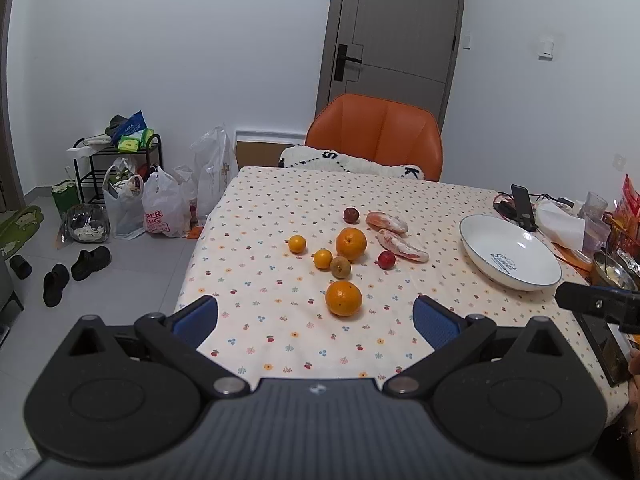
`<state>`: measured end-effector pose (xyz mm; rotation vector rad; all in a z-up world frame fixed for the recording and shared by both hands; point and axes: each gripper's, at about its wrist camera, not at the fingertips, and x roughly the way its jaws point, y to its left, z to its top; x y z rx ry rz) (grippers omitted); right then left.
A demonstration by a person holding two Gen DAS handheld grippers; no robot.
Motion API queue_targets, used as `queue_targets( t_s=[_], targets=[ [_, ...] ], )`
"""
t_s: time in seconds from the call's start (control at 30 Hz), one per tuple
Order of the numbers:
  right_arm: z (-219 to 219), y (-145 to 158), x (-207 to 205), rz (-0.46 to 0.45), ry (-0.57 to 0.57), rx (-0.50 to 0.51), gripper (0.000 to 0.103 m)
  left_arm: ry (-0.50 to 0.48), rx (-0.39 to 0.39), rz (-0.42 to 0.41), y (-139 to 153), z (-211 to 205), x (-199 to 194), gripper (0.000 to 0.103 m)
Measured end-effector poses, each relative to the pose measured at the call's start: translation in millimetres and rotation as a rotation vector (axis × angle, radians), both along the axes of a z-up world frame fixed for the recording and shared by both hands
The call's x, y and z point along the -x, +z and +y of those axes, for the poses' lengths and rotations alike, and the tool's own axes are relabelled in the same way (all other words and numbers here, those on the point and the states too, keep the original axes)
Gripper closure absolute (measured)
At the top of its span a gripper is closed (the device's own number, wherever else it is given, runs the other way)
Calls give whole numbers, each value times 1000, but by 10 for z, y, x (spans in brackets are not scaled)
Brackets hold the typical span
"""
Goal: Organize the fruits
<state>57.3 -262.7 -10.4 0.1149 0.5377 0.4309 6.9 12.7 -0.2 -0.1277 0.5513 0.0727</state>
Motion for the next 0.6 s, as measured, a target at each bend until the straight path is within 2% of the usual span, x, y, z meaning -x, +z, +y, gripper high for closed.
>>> queue_targets(
  t_s=[0.17, 0.37, 0.6],
  targets=[
    [-14, -13, -90, -13, 18, -14, 0, -14, -10, -8, -36, -33, -79, 0],
    [8, -58, -206, -11, 35, -26, 0, -14, 27, -6, -91, 29, -195, 2],
    [28, -149, -373, 4, 58, -42, 1, -25, 27, -14, -141, -4, -341, 2]
  ],
)
